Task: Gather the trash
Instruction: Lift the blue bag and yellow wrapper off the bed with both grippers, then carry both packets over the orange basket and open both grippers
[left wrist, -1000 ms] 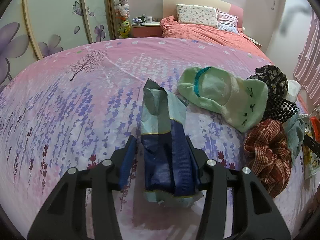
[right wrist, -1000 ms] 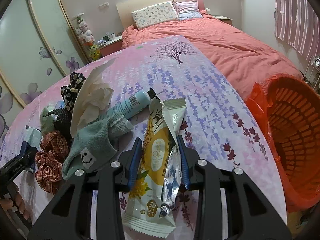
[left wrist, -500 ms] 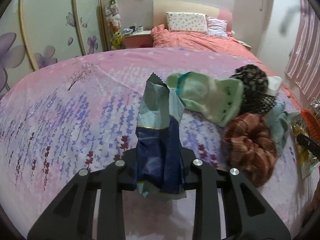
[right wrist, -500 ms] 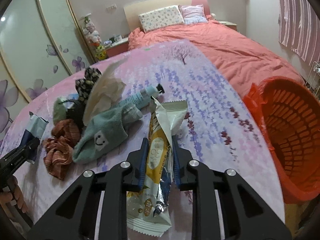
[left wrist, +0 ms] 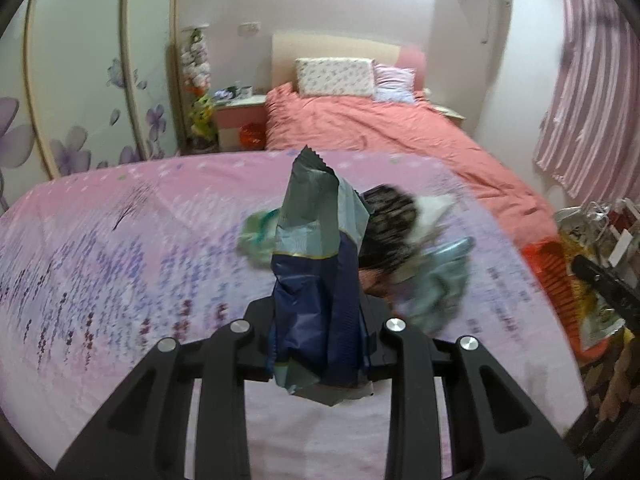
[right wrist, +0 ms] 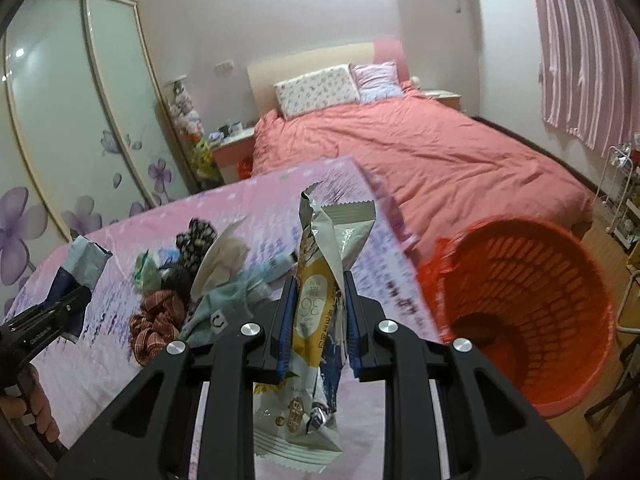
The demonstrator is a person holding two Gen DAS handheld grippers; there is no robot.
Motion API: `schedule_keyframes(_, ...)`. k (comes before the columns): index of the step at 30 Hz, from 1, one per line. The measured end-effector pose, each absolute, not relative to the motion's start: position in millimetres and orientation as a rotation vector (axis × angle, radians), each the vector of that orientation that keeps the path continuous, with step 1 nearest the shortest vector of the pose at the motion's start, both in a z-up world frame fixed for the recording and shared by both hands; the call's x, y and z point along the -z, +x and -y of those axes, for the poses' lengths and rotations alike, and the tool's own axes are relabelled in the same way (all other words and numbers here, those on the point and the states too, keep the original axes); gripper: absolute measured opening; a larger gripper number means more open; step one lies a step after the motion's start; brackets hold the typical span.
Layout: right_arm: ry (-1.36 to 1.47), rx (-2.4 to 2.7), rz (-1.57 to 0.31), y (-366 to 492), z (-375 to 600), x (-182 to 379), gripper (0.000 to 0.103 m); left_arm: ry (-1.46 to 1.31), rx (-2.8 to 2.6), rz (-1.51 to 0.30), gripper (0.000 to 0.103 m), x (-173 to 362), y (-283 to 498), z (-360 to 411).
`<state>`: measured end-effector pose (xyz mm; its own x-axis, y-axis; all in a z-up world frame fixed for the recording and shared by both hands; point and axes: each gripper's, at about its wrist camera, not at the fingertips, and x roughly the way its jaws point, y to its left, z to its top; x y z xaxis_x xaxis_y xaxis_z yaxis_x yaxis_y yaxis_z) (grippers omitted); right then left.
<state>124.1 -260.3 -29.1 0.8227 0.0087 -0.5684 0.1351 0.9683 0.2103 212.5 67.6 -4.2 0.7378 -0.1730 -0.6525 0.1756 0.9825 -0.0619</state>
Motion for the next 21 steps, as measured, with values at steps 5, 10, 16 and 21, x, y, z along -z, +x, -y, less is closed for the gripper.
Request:
schedule_keyframes(5,0.263,0.108,-0.566,113,285,20,0.023,0.012,0.280,-0.693,0.029,-11,206,-23)
schedule_keyframes(10,0.280,0.162,-0.538,104,319,14,0.023,0.010,0.406,-0.689,0.029,-18,200,37)
schedule_keyframes(16,0.312,0.229,-0.515,97,364,15,0.023,0.013,0.558,-0.696,0.029,-16,197,110)
schedule_keyframes(21,0.358,0.281,-0.511,99,404,23,0.023,0.061,0.670,-0.710,0.030,-7,195,179)
